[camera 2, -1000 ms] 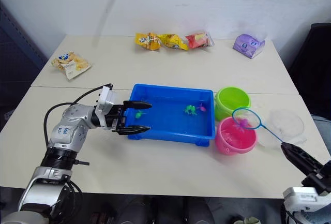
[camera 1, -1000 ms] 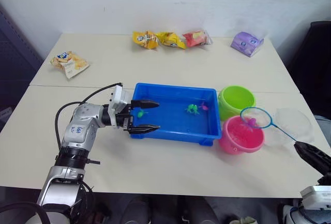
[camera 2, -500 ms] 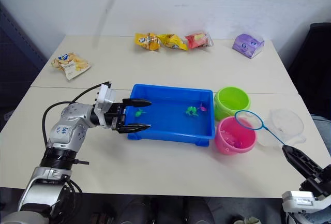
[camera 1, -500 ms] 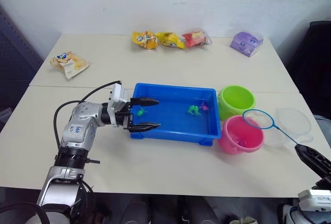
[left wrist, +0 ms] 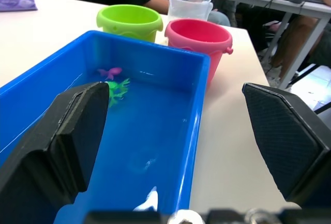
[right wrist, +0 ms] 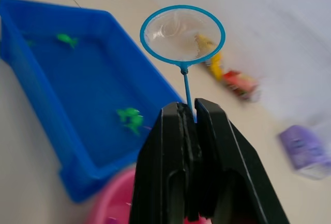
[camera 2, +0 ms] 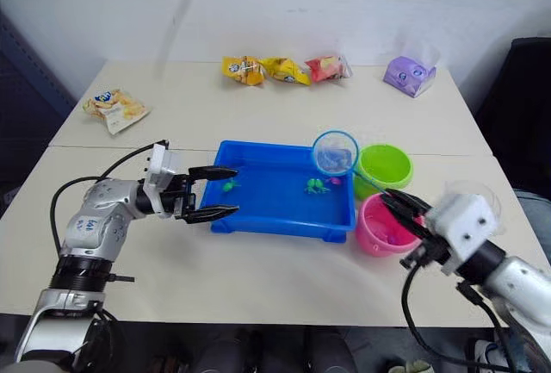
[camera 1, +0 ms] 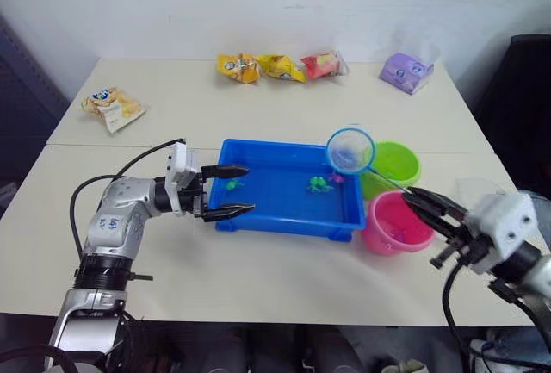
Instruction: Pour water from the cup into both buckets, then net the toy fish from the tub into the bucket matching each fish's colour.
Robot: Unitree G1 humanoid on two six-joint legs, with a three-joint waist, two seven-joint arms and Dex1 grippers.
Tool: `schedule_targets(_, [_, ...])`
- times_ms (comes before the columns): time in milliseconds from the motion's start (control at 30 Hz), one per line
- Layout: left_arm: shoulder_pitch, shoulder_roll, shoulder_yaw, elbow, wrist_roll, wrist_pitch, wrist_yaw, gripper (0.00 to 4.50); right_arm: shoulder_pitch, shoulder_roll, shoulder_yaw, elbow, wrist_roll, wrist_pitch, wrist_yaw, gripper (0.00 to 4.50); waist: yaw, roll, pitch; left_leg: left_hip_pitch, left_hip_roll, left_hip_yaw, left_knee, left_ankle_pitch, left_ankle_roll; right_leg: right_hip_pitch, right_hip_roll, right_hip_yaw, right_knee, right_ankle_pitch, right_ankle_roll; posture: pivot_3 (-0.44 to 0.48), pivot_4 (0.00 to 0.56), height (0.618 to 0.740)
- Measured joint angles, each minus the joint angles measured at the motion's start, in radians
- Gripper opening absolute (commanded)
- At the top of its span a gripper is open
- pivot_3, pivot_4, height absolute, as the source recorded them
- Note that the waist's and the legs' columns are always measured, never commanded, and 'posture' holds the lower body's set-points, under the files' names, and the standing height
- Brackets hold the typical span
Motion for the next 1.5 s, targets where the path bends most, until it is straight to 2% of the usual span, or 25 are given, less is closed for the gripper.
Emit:
schedule_targets(133, [0.042,0.015,0.023,-0.079,-0.007,0.032,0.035,4.44,-0.202,0.022,0.110,0.003,0.187,0.310,-0.168,0.00,0.000,0.000,0.000,-0.004,0.000,-0.002,0.001,0.000,0.001,-0.002,-0.001,-0.002,-0.001,0.000,0.000,0.000,0.150,0.740])
schedule_targets(233, [0.052,0.020,0.031,-0.122,-0.012,0.051,0.058,4.44,-0.284,0.050,0.203,0.017,0.237,0.462,-0.230,0.00,0.001,0.000,0.000,-0.005,0.000,-0.002,0.001,0.000,0.000,-0.003,-0.001,-0.003,-0.001,0.000,0.000,0.000,0.150,0.740])
schedule_targets(433, [0.070,0.025,0.045,-0.191,-0.023,0.076,0.105,4.44,-0.435,0.147,0.225,0.095,0.373,0.674,-0.374,0.00,0.006,0.000,0.000,-0.006,0.000,-0.002,0.001,0.000,0.001,-0.003,-0.001,-0.003,-0.002,0.000,0.000,0.000,0.150,0.740])
schedule_targets(767, [0.079,0.025,0.052,-0.236,-0.041,0.098,0.146,4.44,-0.484,0.165,0.229,0.134,0.378,0.808,-0.390,0.00,0.013,0.000,0.000,-0.007,0.000,-0.002,0.000,-0.001,0.002,-0.003,-0.001,-0.003,-0.004,0.000,0.000,0.000,0.150,0.740])
schedule_targets(933, [0.084,0.025,0.052,-0.252,-0.042,0.103,0.154,4.44,-0.484,0.214,0.221,0.166,0.374,0.838,-0.401,0.00,0.012,0.000,0.000,-0.007,0.000,-0.002,-0.001,-0.001,0.002,-0.004,-0.001,-0.003,-0.005,0.000,0.000,0.000,0.150,0.740])
schedule_targets(1500, [0.097,0.029,0.052,-0.260,-0.042,0.085,0.142,4.44,-0.563,0.329,0.136,0.215,0.460,0.963,-0.548,0.00,0.010,0.000,0.000,-0.007,0.000,-0.002,-0.002,-0.002,0.004,-0.004,-0.001,-0.003,-0.006,0.000,0.000,0.000,0.150,0.740])
